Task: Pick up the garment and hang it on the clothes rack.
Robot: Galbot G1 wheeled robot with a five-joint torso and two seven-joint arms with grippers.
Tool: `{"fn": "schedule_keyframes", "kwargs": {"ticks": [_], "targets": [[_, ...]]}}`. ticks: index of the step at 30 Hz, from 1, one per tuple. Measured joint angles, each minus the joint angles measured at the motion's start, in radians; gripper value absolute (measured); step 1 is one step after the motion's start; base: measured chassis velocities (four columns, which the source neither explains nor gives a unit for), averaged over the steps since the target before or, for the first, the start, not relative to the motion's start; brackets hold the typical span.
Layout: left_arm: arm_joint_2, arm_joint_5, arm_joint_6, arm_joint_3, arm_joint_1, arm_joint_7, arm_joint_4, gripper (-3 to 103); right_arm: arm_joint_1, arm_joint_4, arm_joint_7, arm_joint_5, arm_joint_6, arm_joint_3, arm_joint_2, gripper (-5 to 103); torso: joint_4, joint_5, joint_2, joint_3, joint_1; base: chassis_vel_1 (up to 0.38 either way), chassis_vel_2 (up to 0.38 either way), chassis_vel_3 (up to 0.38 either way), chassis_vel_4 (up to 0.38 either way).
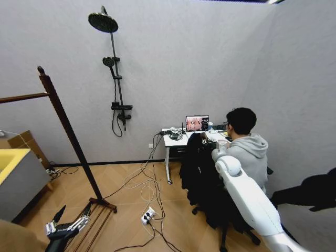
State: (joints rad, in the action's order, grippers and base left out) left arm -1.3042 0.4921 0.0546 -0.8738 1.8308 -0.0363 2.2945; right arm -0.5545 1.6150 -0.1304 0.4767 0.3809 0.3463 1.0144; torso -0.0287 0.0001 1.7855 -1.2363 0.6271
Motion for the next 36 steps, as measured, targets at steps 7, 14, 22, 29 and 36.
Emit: {"fn": "schedule_keyframes", "kwargs": {"ticks": [7, 14, 22, 29, 36], "targets": [[0.000, 0.000, 0.000, 0.000, 0.000, 0.000, 0.000, 100, -0.039, 0.116, 0.051, 0.021, -0.003, -0.009, -0.025, 10, -0.0005, -0.0001, 0.000, 0.000, 0.000, 0.000, 0.000, 0.000, 0.000], [0.000, 0.000, 0.000, 0.000, 0.000, 0.000, 0.000, 100, -0.005, 0.125, 0.139, 0.068, -0.070, -0.077, -0.028, 10, 0.0000, -0.0003, 0.000, 0.000, 0.000, 0.051, 0.041, 0.038, 0.036], [0.000, 0.000, 0.000, 0.000, 0.000, 0.000, 0.000, 100, 0.056, 0.113, 0.169, 0.117, -0.092, -0.146, -0.017, 10, 0.0000, -0.0002, 0.000, 0.000, 0.000, 0.075, 0.089, 0.077, 0.079], [0.000, 0.000, 0.000, 0.000, 0.000, 0.000, 0.000, 100, 0.069, 0.130, 0.105, 0.136, -0.075, -0.171, -0.005, 10, 0.0003, -0.0001, 0.000, 0.000, 0.000, 0.123, 0.113, 0.109, 0.107], [0.000, 0.000, 0.000, 0.000, 0.000, 0.000, 0.000, 100, 0.041, 0.137, 0.123, 0.102, -0.063, -0.144, -0.015, 10, 0.0000, 0.0001, 0.000, 0.000, 0.000, 0.128, 0.118, 0.129, 0.120]]}}
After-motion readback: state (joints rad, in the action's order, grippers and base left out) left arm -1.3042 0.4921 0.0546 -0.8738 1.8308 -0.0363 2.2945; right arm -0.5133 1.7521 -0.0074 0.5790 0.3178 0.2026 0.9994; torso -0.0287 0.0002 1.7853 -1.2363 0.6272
